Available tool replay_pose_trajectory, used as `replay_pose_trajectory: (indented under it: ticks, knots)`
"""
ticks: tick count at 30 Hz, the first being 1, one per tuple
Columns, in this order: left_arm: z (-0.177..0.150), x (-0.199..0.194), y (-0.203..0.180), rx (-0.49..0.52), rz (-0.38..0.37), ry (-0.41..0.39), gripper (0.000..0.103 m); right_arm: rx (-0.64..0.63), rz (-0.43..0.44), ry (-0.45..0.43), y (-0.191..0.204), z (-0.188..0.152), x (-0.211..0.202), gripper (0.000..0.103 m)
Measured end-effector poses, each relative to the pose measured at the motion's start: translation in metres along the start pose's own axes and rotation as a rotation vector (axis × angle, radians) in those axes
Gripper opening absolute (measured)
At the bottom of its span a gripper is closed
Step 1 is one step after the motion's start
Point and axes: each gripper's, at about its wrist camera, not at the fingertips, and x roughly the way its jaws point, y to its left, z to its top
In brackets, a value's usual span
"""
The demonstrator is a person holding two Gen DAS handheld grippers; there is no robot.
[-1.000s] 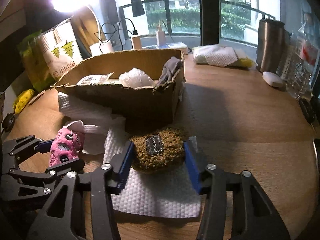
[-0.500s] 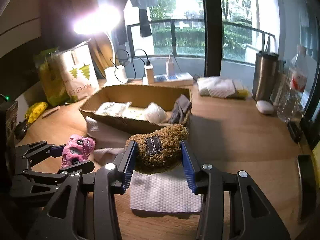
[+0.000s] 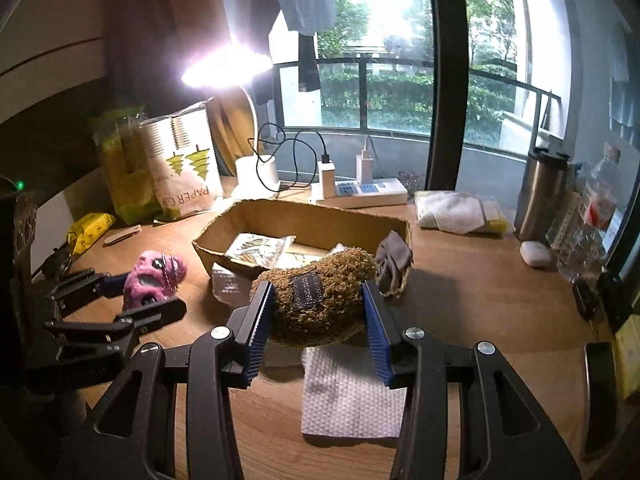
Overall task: Organize soft objects
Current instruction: 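Carry both plushes over the box and lower them in with both tools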
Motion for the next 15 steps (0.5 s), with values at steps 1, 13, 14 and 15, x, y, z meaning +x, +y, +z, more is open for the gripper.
replay_pose_trajectory:
  ticks: [1, 13, 14, 15]
  knots:
    - [0.002, -0.001, 0.003, -0.010, 0.001, -0.006, 0.058, 0.000, 0.001, -0.004, 0.001, 0.002, -0.001, 0.046]
    - [0.032, -0.005, 0.021, -0.048, 0.001, -0.059, 0.058, -0.033, 0.008, -0.029, 0.014, 0.027, 0.005, 0.047]
    - [0.035, -0.005, 0.023, -0.051, 0.002, -0.066, 0.058, -0.033, 0.008, -0.031, 0.015, 0.029, 0.007, 0.047]
    - [0.037, -0.005, 0.024, -0.053, 0.002, -0.070, 0.058, -0.034, 0.009, -0.033, 0.016, 0.031, 0.008, 0.047]
